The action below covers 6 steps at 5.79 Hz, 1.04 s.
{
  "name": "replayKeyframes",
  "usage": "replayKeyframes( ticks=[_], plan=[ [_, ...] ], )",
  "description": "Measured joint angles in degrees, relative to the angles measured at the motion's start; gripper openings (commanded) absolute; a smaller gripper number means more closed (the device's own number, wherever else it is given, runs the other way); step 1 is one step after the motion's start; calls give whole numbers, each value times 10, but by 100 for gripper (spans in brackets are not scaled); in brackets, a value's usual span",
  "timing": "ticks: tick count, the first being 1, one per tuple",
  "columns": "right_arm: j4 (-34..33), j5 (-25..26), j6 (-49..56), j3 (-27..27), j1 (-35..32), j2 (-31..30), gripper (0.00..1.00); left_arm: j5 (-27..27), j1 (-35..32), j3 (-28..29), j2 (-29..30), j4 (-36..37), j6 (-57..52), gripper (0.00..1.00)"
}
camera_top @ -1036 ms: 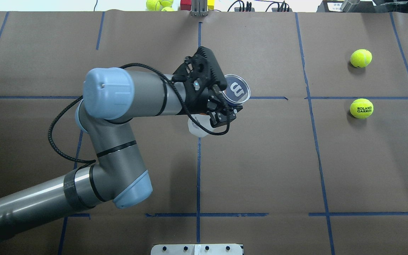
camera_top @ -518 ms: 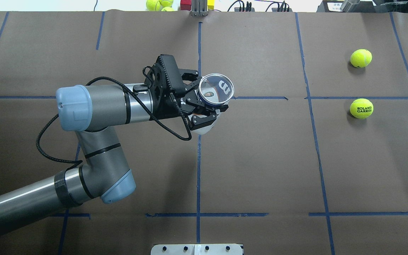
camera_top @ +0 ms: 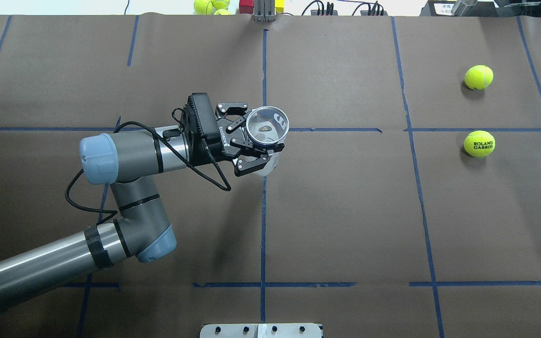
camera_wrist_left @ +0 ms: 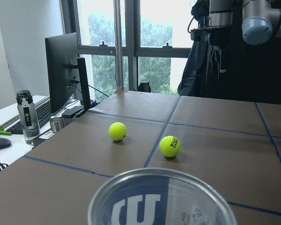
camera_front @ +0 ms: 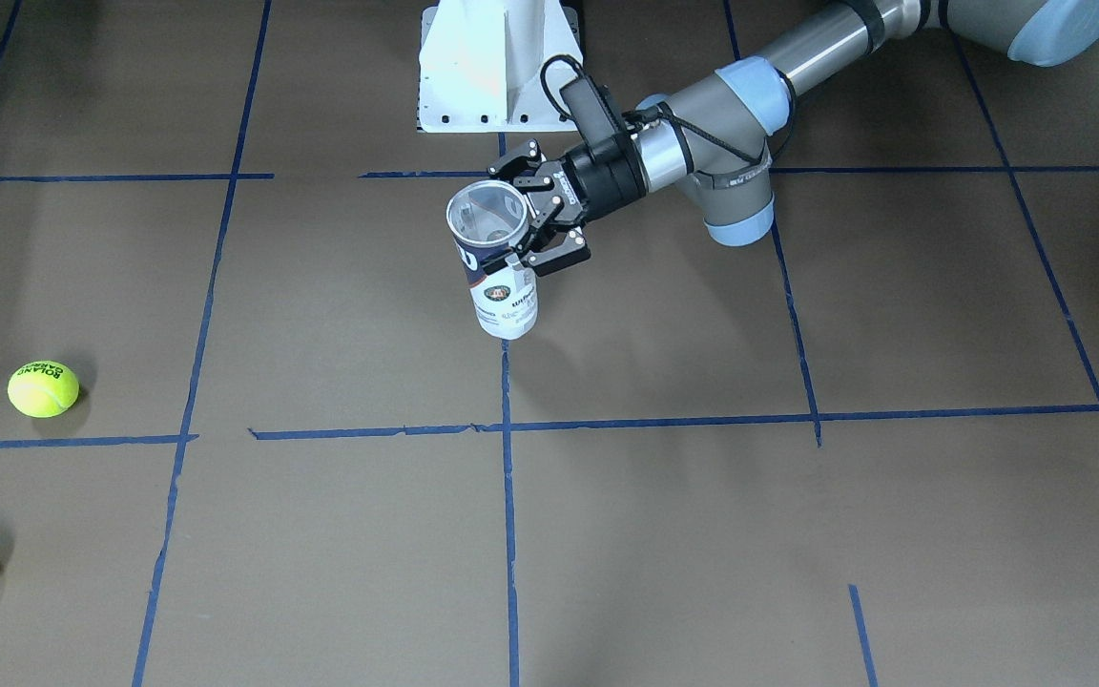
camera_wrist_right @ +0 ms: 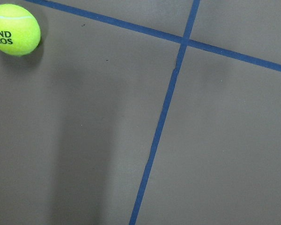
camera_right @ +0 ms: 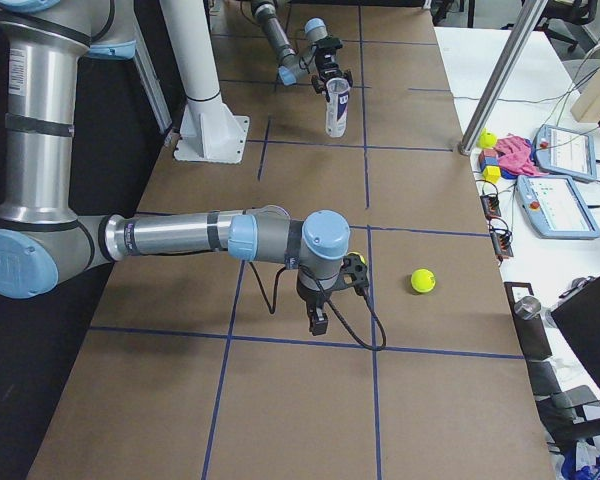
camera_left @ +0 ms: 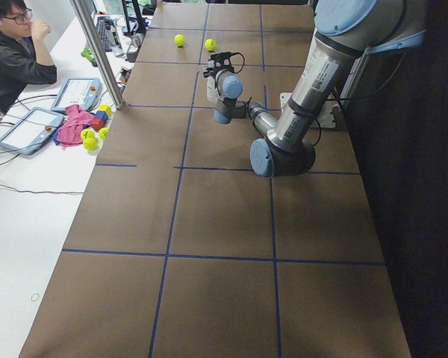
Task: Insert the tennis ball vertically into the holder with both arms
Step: 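Lift and rotate the can upright with the left gripper, then lower the upright can onto the table and hold it with the left gripper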
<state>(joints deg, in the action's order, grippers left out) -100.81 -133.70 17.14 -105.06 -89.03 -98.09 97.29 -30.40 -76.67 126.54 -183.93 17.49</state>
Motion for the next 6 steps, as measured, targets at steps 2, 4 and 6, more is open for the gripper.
replayKeyframes(
  ticks=[2, 4, 6],
  plan=[
    [0, -3, 0, -1, 0, 0, 100, -10, 9, 33, -1, -42, 0, 63],
    [0, -3, 0, -1, 0, 0, 100, -44, 30, 70, 0, -90, 0, 67],
    [0, -4, 0, -1, 0, 0, 100, -69, 38, 89, 2, -117, 1, 75]
  ],
)
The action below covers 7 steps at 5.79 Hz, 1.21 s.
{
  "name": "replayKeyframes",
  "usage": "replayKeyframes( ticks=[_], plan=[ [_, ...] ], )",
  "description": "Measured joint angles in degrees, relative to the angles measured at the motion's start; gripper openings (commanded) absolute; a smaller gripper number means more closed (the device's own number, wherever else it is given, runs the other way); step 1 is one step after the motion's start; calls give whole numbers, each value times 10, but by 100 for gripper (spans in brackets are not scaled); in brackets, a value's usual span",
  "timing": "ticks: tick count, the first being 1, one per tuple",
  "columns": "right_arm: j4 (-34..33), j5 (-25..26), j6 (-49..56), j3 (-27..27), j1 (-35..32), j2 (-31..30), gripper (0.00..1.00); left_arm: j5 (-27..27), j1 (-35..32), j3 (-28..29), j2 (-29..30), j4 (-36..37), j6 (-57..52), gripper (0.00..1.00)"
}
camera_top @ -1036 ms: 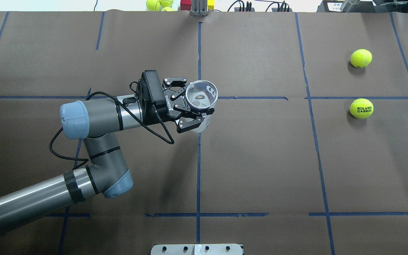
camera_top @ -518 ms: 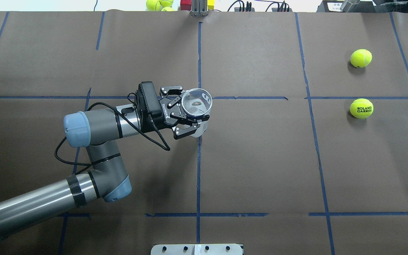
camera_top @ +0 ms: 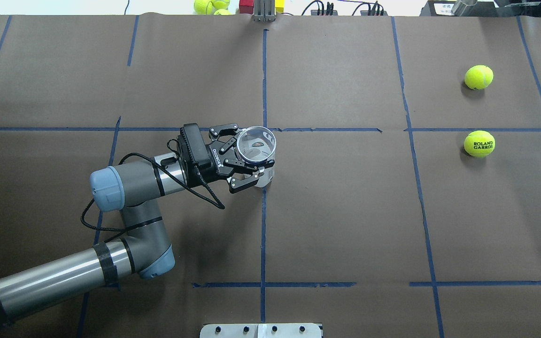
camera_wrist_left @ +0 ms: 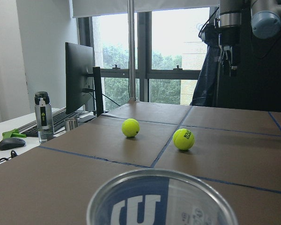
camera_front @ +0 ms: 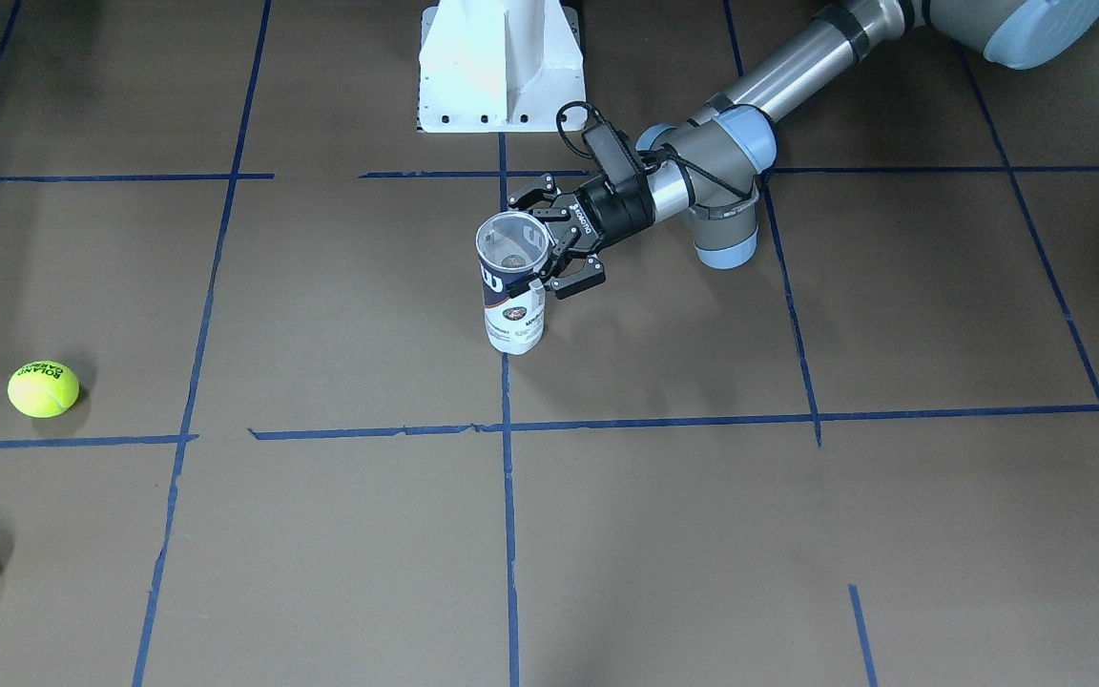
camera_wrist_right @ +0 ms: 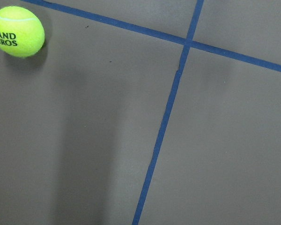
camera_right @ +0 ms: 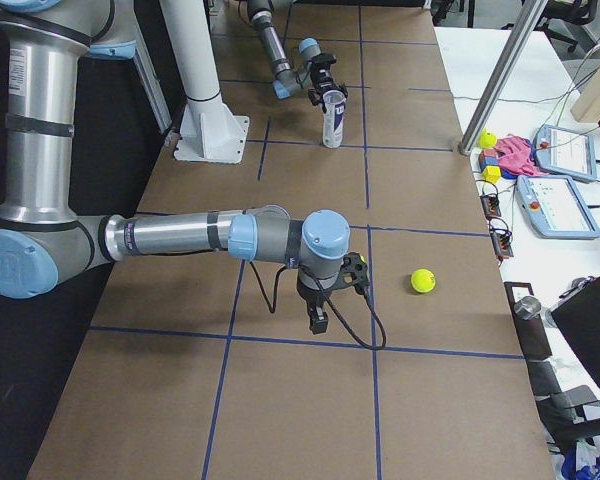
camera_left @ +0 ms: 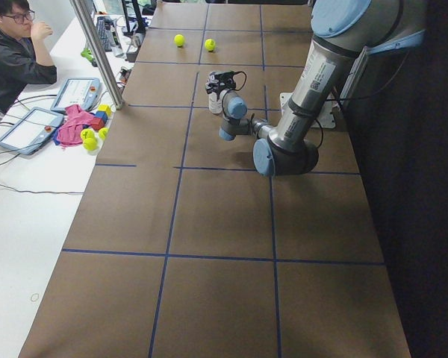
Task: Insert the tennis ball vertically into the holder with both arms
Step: 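Lower the upright can onto the table and hold it with the left gripper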
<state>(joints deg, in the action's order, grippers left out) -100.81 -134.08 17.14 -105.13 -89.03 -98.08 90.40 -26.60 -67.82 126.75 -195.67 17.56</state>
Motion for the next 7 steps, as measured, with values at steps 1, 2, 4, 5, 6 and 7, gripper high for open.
replayKeyframes(
  ticks=[1, 2, 4, 5, 6, 7],
  plan=[
    [0, 0, 0, 0, 0, 0, 100, -4, 0, 1, 0, -1, 1, 78],
    [0, 0, 0, 0, 0, 0, 100, -6, 0, 1, 1, -1, 2, 82],
    [7, -7, -1, -1, 3, 5, 100, -8, -1, 0, 1, 7, 4, 88],
    [23, -13, -10, -1, 14, 8, 100, -8, -2, -1, 1, 16, 5, 89],
    [34, -15, -31, -1, 36, 24, 100, -8, -2, -1, 1, 20, 5, 90],
    [38, -13, -54, 0, 60, 50, 100, -8, -2, -1, 1, 23, 5, 90]
  ],
)
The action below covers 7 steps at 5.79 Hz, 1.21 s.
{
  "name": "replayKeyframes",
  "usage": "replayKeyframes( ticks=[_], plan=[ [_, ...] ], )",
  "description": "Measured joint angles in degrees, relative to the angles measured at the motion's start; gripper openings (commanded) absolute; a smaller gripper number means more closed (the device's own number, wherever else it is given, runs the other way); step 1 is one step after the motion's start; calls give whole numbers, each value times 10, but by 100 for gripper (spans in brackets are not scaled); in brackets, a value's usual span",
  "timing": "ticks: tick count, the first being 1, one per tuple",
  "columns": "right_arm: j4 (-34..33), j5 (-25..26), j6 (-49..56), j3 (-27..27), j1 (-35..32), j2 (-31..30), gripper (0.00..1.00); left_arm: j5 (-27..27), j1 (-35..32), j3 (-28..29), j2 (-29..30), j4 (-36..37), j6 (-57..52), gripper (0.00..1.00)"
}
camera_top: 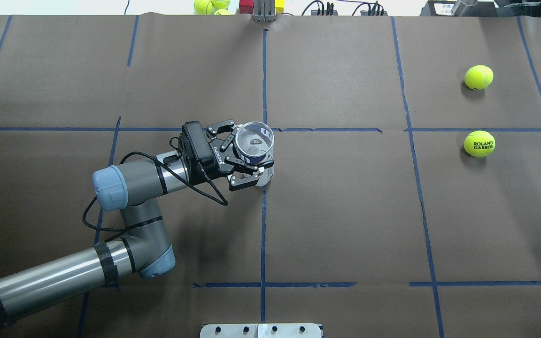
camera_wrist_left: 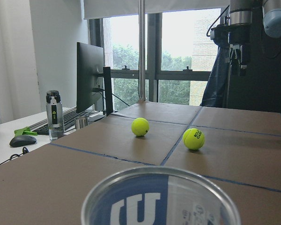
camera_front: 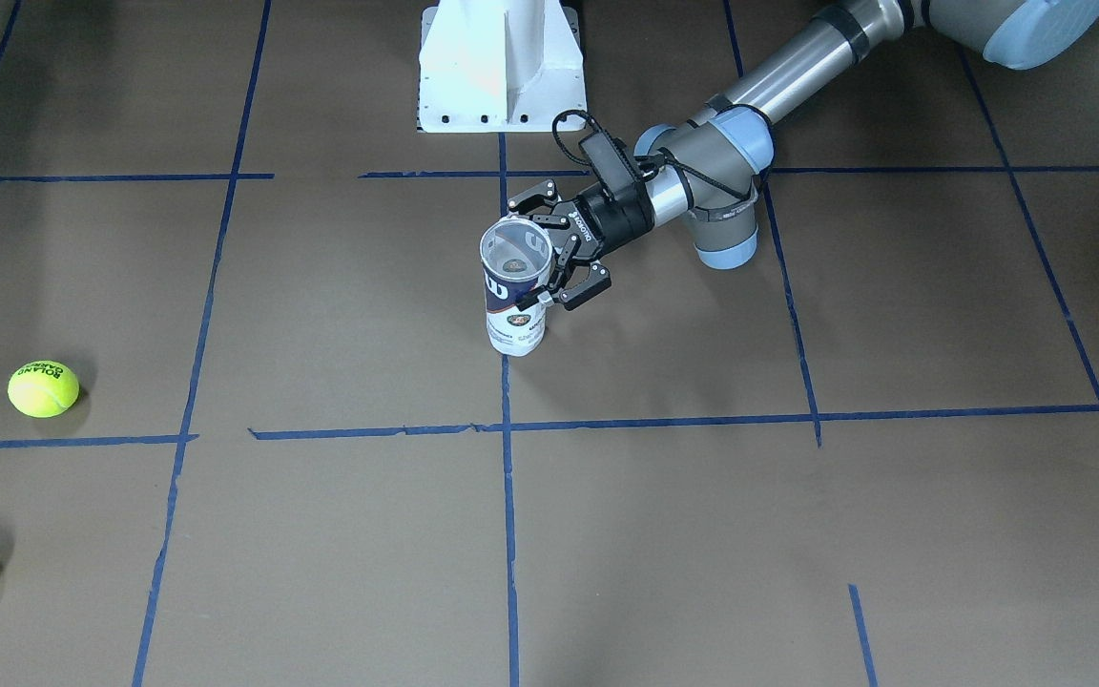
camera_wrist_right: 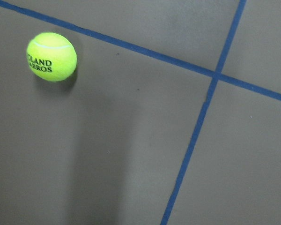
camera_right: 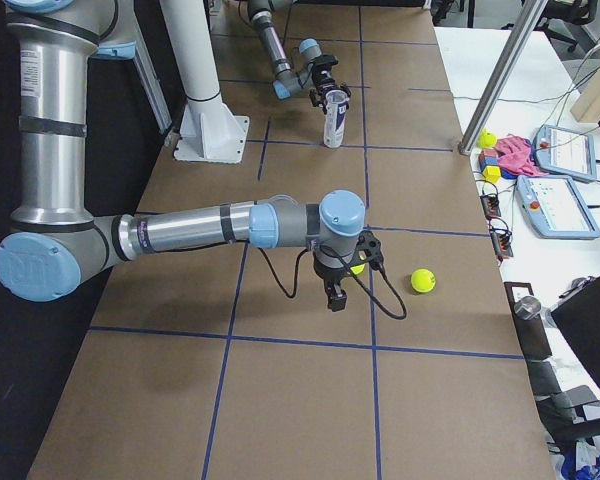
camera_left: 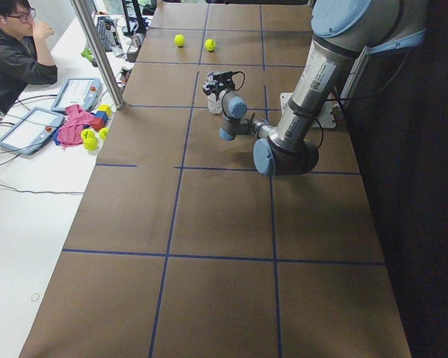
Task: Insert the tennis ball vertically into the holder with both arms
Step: 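Reach the right gripper to the nearer yellow tennis ball and grasp it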
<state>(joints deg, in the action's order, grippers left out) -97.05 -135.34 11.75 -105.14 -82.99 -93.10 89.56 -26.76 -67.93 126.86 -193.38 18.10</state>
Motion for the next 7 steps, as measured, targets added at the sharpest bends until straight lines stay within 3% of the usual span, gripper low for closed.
replayKeyframes(
  ticks=[2, 3, 5, 7],
  plan=[
    [9, 20, -69, 9, 55, 57, 100, 0, 0, 0, 1, 2, 0, 90],
    [67, 31, -134, 28, 84, 73, 100, 0, 0, 0, 2, 2, 0, 90],
    [246, 57, -285, 88, 147, 79, 100, 0, 0, 0, 2, 2, 0, 90],
    [286, 114, -332, 109, 205, 85, 100, 0, 0, 0, 1, 2, 0, 90]
  ],
)
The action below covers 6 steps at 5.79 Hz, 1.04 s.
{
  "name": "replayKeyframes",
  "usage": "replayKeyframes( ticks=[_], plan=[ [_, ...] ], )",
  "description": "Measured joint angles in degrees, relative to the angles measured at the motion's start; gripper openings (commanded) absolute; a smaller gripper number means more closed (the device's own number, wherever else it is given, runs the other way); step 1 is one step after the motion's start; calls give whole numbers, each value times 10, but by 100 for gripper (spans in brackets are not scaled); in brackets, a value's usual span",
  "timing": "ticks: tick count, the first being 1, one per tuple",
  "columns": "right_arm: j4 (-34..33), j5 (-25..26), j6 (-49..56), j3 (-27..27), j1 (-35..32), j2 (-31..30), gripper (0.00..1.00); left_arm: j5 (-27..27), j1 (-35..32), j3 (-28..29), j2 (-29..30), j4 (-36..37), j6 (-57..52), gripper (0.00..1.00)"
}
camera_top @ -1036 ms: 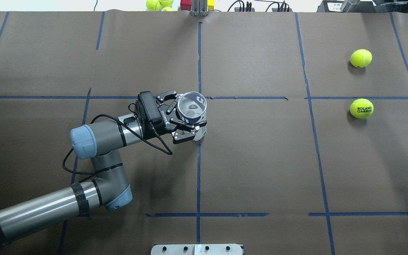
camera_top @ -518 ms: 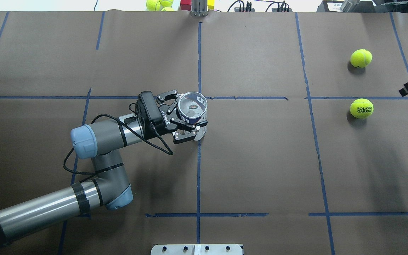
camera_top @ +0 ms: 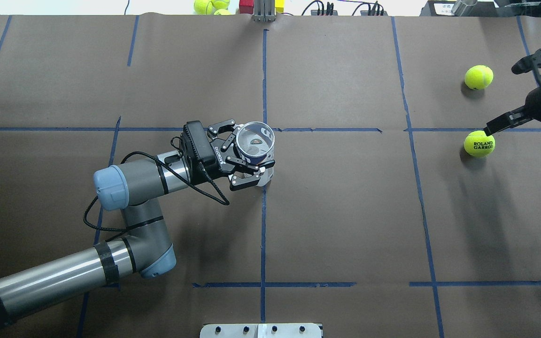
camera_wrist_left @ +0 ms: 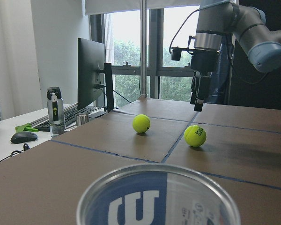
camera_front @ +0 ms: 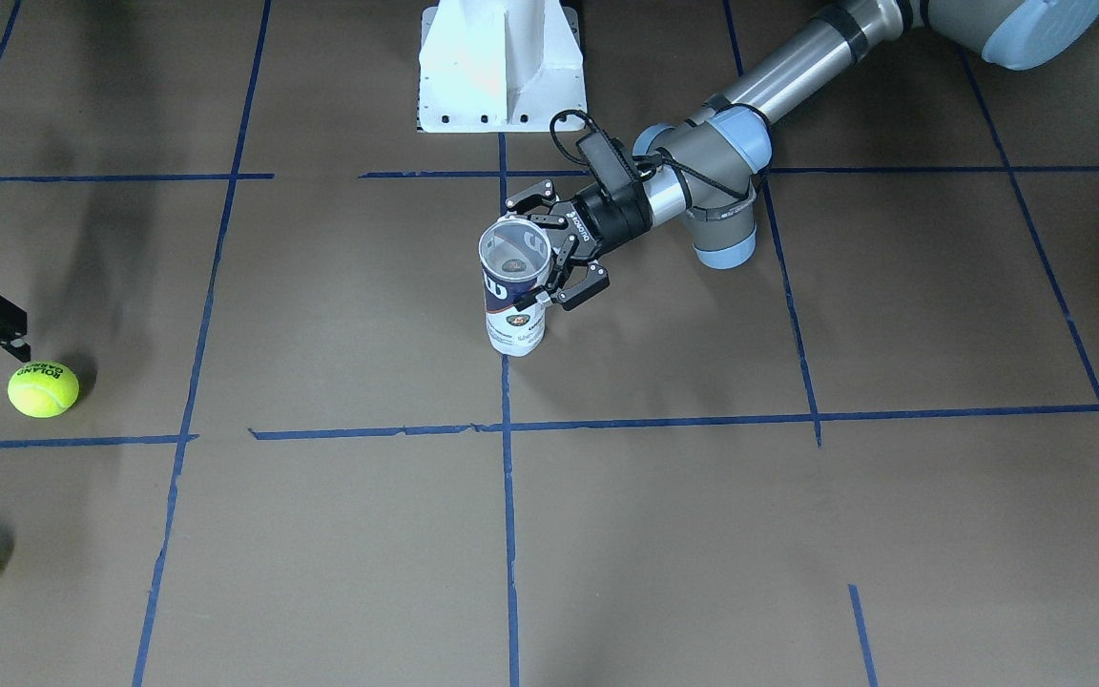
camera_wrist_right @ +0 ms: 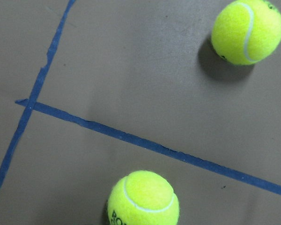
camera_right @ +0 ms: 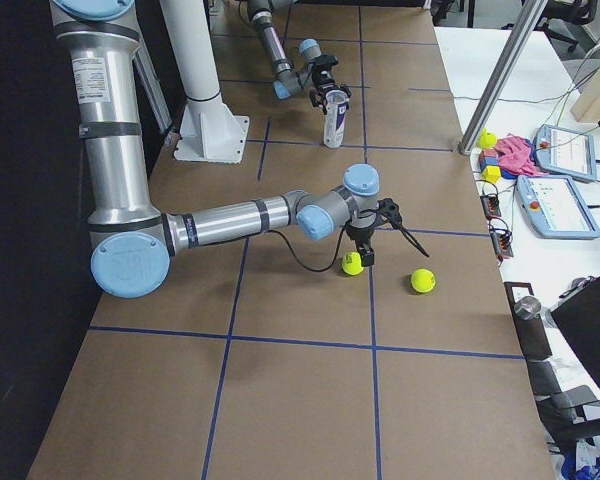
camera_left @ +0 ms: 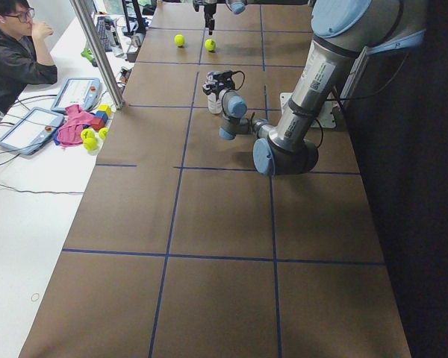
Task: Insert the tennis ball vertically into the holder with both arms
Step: 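Reach the right gripper to the nearer yellow tennis ball and grasp it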
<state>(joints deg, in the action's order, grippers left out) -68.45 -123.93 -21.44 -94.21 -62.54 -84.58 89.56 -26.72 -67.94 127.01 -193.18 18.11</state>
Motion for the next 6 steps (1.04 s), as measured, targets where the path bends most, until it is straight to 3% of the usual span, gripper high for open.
replayKeyframes(
  ticks=[4, 5, 6],
  plan=[
    [47, 32, 0, 77, 49, 23, 100, 0, 0, 0, -1, -1, -1, 90],
    [60, 33, 0, 91, 55, 24, 45, 0, 0, 0, -1, -1, -1, 90],
    [65, 33, 0, 94, 58, 24, 7, 0, 0, 0, -2, -1, -1, 90]
  ],
)
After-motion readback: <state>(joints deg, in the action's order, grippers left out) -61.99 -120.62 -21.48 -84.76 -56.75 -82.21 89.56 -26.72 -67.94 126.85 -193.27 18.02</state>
